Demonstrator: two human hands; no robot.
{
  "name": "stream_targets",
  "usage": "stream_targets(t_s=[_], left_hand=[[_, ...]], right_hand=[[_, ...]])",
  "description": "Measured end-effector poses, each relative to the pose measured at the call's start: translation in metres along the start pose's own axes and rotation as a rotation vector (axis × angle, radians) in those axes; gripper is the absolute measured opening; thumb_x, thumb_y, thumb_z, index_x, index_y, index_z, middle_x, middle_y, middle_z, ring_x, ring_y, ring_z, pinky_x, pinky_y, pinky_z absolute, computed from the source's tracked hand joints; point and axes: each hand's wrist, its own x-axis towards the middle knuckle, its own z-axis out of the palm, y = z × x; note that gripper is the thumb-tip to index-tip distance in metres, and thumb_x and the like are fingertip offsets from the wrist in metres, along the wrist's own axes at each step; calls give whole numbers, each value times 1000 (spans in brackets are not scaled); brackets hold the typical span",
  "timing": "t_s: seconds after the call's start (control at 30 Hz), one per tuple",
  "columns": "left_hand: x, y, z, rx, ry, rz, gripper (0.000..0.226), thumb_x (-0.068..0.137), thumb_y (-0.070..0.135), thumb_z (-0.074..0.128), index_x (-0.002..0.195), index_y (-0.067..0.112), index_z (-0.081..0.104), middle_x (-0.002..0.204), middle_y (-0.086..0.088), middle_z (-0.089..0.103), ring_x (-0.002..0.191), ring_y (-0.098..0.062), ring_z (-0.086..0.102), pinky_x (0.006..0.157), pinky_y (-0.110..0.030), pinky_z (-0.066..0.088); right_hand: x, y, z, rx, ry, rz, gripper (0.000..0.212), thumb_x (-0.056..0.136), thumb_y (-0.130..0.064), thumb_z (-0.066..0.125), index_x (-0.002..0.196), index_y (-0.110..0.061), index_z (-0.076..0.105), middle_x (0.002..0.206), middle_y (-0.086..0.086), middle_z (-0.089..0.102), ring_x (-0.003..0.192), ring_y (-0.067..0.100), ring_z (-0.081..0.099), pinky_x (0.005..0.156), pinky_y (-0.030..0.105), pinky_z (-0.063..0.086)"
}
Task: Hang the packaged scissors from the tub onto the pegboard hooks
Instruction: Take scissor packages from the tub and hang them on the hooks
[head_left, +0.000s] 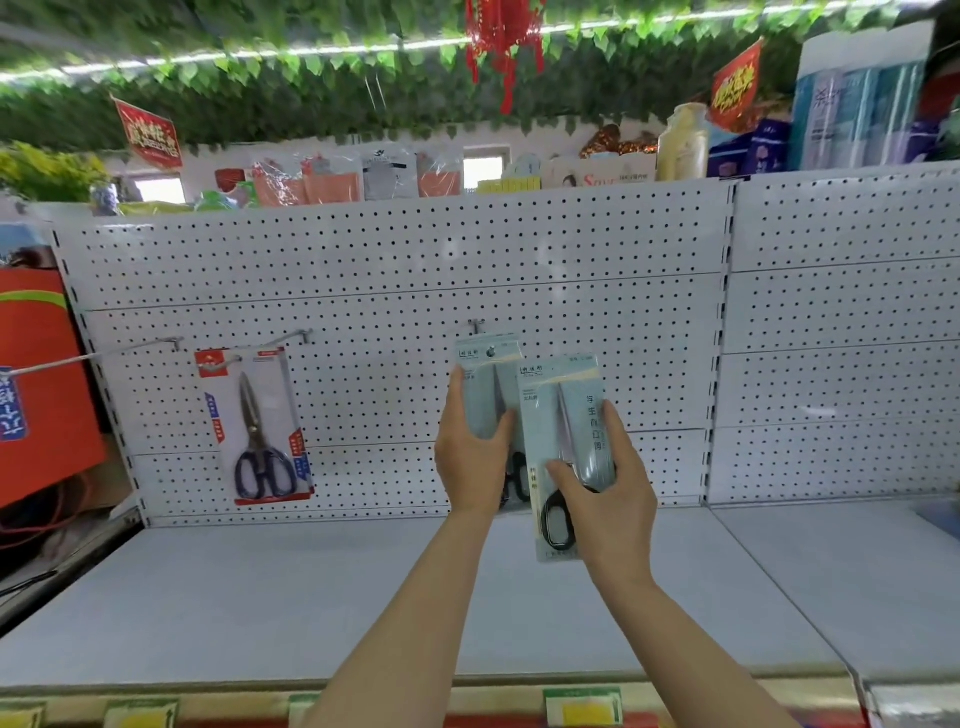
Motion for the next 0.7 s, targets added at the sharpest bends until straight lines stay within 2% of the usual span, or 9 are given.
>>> stream_targets(t_s=[0.07, 0.17, 0.23, 0.37, 0.5, 0.57, 0.63, 0.7], left_hand=[[2, -3, 0, 78, -11, 19, 79, 81, 43, 74, 146, 46, 29, 125, 18, 52, 103, -3, 54, 78, -23, 48], [8, -10, -1, 195, -40, 16, 76, 84, 46, 69, 145, 51, 25, 120, 10, 49, 87, -10, 58, 66, -29, 49], [12, -14, -2, 273, -53, 16, 77, 84, 43, 69, 147, 50, 25, 117, 8, 49, 79, -10, 57, 61, -26, 44], [15, -19, -12, 386, -83, 81, 76, 83, 45, 64, 147, 51, 24, 104, 10, 48, 72, -10, 56, 53, -24, 42], [22, -19, -30, 455, -81, 127, 51, 95, 46, 47, 144, 50, 33, 110, 20, 54, 87, 0, 60, 61, -22, 44], [31, -11, -39, 380, -28, 144, 42, 101, 46, 36, 143, 45, 41, 115, 20, 55, 90, 5, 57, 66, -17, 40], [42, 3, -46, 281, -59, 205, 44, 100, 51, 35, 143, 43, 41, 122, 18, 53, 95, 11, 53, 72, -16, 44], [52, 18, -46, 264, -178, 274, 54, 92, 62, 40, 144, 46, 35, 131, 21, 43, 105, 6, 53, 78, -25, 51]], right_hand=[[1, 0, 3, 7, -4, -3, 81, 79, -20, 77, 145, -42, 37, 107, -37, 47, 105, -7, 51, 87, 16, 39], [2, 1, 9, 5, -13, -11, 81, 79, -20, 77, 145, -42, 36, 106, -40, 45, 100, -21, 48, 84, 16, 39], [2, 2, 14, 3, -22, -4, 81, 79, -20, 76, 145, -42, 36, 106, -38, 45, 98, -25, 45, 83, 16, 39], [4, 2, 28, 16, -40, -2, 82, 78, -20, 77, 145, -43, 35, 109, -37, 46, 99, -26, 44, 83, 14, 37], [11, -2, 48, 28, -62, -22, 81, 79, -19, 76, 146, -41, 36, 108, -37, 44, 99, -28, 42, 79, 11, 36], [15, -3, 58, 31, -64, -33, 81, 80, -20, 75, 146, -40, 35, 109, -32, 46, 100, -26, 42, 78, 10, 36], [19, -3, 67, 31, -61, -32, 81, 80, -22, 76, 146, -40, 34, 110, -28, 47, 101, -23, 43, 79, 11, 37], [22, 1, 76, 27, -49, -19, 81, 80, -21, 76, 146, -40, 34, 108, -26, 47, 99, -24, 44, 76, 9, 37]])
